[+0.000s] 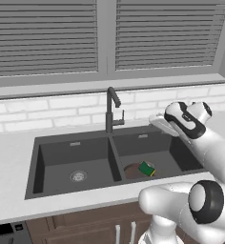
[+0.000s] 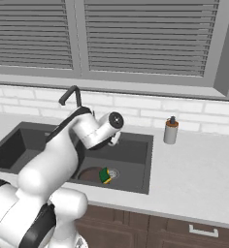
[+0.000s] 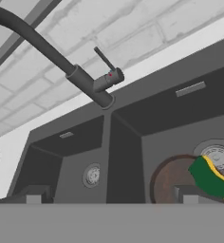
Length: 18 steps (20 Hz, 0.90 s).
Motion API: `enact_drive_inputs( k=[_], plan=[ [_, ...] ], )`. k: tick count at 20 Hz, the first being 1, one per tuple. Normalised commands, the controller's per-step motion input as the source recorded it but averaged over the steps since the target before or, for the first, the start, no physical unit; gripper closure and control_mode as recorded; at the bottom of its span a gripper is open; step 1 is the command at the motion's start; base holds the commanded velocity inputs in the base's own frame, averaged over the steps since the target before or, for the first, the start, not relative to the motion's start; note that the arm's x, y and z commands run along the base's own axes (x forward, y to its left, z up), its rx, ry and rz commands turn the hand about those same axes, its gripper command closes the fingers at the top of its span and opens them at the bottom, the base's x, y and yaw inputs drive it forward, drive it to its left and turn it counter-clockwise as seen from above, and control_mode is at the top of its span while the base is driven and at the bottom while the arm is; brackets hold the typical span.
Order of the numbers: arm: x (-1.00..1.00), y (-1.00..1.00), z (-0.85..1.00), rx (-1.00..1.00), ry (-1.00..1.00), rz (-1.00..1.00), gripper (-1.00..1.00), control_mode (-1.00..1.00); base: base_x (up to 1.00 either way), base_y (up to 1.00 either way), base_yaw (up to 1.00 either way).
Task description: Pick the pan and sponge and place them into the sink. Then turn on the water.
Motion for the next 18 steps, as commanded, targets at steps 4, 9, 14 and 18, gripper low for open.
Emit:
enact_drive_inputs(
  k=[4,9,14,18],
  plan=[
    [0.01,0.36,0.00,0.16,-0.13,-0.02,-1.00,-1.00,0.00,0.00,0.00],
    [0.15,0.45,-0.01,0.08,-0.10,-0.02,-1.00,-1.00,0.00,0.00,0.00],
    [0.31,0.21,0.00,0.10,-0.03,0.00,-1.00,-1.00,0.00,0.00,0.00],
    [0.40,0.09,0.00,0.09,0.00,-0.01,-1.00,-1.00,0.00,0.00,0.00]
  ],
)
